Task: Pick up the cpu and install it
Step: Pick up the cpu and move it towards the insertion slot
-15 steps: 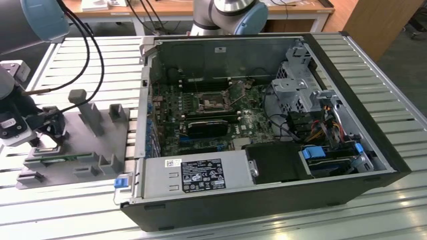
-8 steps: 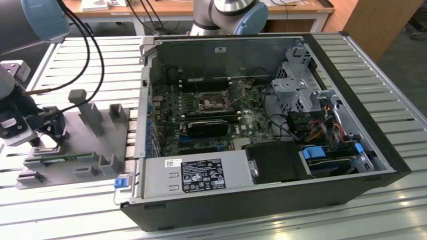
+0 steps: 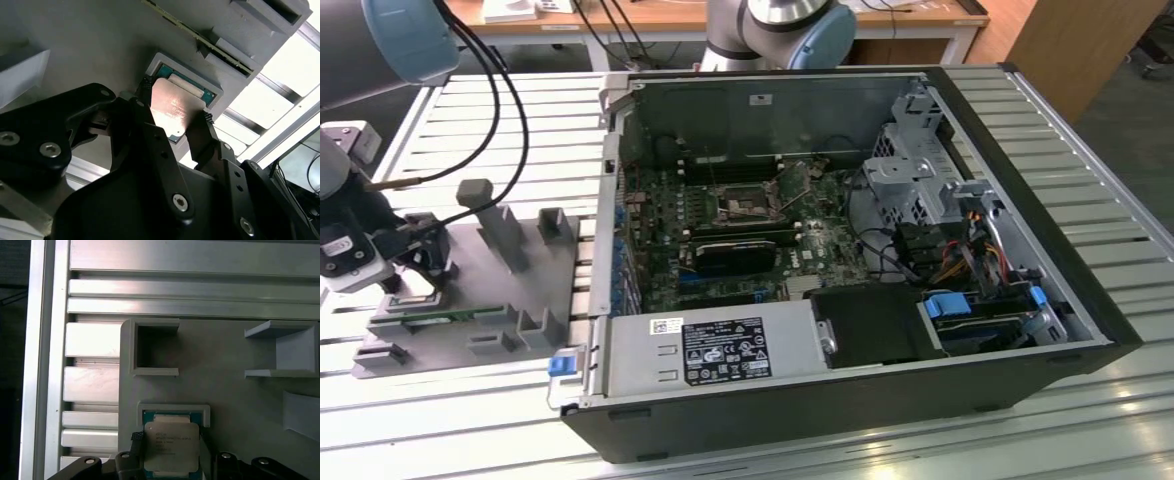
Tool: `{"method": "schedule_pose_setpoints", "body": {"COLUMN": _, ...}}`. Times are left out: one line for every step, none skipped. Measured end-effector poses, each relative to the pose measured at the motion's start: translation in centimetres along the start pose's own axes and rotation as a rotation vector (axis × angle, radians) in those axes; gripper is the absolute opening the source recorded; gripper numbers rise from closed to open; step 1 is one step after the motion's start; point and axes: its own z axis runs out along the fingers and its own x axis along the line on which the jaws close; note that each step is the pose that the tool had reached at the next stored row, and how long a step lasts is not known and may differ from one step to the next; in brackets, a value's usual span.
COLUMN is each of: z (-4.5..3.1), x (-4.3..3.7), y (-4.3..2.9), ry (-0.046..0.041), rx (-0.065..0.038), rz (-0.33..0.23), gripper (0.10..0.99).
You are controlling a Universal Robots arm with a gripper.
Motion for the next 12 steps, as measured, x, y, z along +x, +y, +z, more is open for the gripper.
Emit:
{"method": "schedule_pose_setpoints", "body": {"z": 0.0, "x": 0.0, "y": 0.0, "ry": -0.0001, "rx": 0.0, "rz": 0.0, "gripper": 0.529}}
{"method": "schedule_pose_setpoints", "body": {"z": -0.01, "x": 0.0, "y": 0.0, "ry": -0.0002, "rx": 0.0, "rz": 0.0, "gripper": 0.529}}
{"method": "schedule_pose_setpoints", "body": {"z": -0.04, "x": 0.0, "y": 0.0, "ry": -0.0001, "rx": 0.0, "rz": 0.0, "gripper": 0.529}}
{"method": "schedule_pose_setpoints", "body": {"z": -0.08, "x": 0.0, "y": 0.01, "ry": -0.0001, "rx": 0.0, "rz": 0.0, "gripper": 0.529}}
{"method": "schedule_pose_setpoints", "body": {"z": -0.14, "x": 0.0, "y": 0.01, "ry": -0.0001, "rx": 0.0, "rz": 0.0, "gripper": 0.529}}
{"method": "schedule_pose_setpoints", "body": {"z": -0.25, "x": 0.0, "y": 0.01, "ry": 0.0, "rx": 0.0, "rz": 0.0, "gripper": 0.529}}
{"method": "schedule_pose_setpoints", "body": {"z": -0.37, "x": 0.0, "y": 0.02, "ry": 0.0001, "rx": 0.0, "rz": 0.0, "gripper": 0.529}}
{"method": "schedule_pose_setpoints", "body": {"z": -0.47, "x": 0.0, "y": 0.02, "ry": 0.0, "rx": 0.0, "rz": 0.0, "gripper": 0.529}}
{"method": "schedule_pose_setpoints", "body": {"z": -0.57, "x": 0.0, "y": 0.03, "ry": 0.0, "rx": 0.0, "rz": 0.0, "gripper": 0.529}}
{"method": "schedule_pose_setpoints", "body": {"z": -0.68, "x": 0.0, "y": 0.03, "ry": 0.0, "rx": 0.0, "rz": 0.0, "gripper": 0.529}}
{"method": "schedule_pose_setpoints", "body": {"z": -0.86, "x": 0.0, "y": 0.04, "ry": 0.0001, "rx": 0.0, "rz": 0.0, "gripper": 0.529}}
{"method": "schedule_pose_setpoints", "body": {"z": -1.05, "x": 0.0, "y": 0.05, "ry": 0.0001, "rx": 0.0, "rz": 0.0, "gripper": 0.529}}
